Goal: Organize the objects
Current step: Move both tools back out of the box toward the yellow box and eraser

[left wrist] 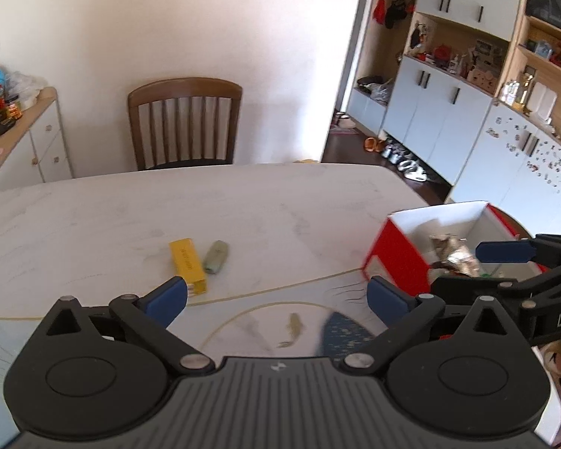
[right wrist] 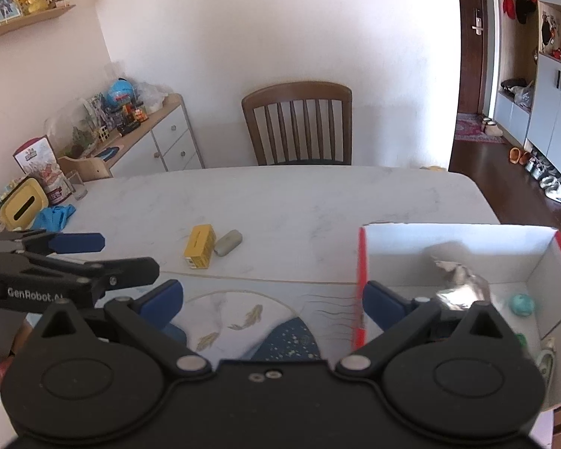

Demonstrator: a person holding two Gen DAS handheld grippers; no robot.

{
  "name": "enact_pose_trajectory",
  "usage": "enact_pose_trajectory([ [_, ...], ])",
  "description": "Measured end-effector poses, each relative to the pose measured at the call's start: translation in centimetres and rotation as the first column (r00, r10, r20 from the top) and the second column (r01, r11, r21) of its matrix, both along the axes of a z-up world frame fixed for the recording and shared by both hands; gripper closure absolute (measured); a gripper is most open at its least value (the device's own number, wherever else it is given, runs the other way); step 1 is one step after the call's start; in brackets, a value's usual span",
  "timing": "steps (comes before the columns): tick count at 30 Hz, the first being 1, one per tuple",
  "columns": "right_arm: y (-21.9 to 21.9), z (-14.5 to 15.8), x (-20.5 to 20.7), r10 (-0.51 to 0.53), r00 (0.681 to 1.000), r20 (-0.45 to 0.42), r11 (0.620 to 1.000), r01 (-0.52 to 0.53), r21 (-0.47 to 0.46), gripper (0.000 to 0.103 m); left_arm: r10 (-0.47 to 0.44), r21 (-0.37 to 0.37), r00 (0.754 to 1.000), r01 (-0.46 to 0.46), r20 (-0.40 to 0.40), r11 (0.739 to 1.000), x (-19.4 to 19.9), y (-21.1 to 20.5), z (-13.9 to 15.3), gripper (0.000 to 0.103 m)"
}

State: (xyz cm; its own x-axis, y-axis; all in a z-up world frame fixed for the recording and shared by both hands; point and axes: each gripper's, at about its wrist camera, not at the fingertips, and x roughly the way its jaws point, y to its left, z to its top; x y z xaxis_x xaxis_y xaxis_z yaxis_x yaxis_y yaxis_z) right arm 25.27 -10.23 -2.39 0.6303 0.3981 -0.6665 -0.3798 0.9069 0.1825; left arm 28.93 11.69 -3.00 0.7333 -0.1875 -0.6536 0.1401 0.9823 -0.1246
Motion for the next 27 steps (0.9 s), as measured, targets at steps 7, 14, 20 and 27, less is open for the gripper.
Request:
enact_pose_trajectory([
  [7, 3.2, -2.1, 2.8, -0.032, 0.998, -0.057, 0.999, 0.031, -0.028, 0.002, 0.038, -0.021, 0.998, -0.038, -0.042, 0.999, 2.1, 3.3, -2.8, 0.000],
  [14, 5.8, -4.6, 6.8, -0.071, 0.991, -0.118, 0.997, 0.066, -0.046, 0.002, 0.089, -0.009, 0.992, -0.090, -0.089, 0.996, 5.3, 5.3, -6.3, 0.000],
  [20, 8.5, -6.9, 10.8, -0.078, 0.983, -0.165, 0.995, 0.066, -0.077, 0.002, 0.115, 0.036, 0.990, -0.113, -0.083, 0.993, 8.1, 5.5, -9.1, 0.000],
  [27, 11.0, -9.6, 15.1, -0.094, 0.969, -0.230, 0.993, 0.076, -0.086, 0.003, 0.138, 0.055, 0.989, -0.134, -0.062, 0.989, 10.5, 5.9, -11.5, 0.000],
])
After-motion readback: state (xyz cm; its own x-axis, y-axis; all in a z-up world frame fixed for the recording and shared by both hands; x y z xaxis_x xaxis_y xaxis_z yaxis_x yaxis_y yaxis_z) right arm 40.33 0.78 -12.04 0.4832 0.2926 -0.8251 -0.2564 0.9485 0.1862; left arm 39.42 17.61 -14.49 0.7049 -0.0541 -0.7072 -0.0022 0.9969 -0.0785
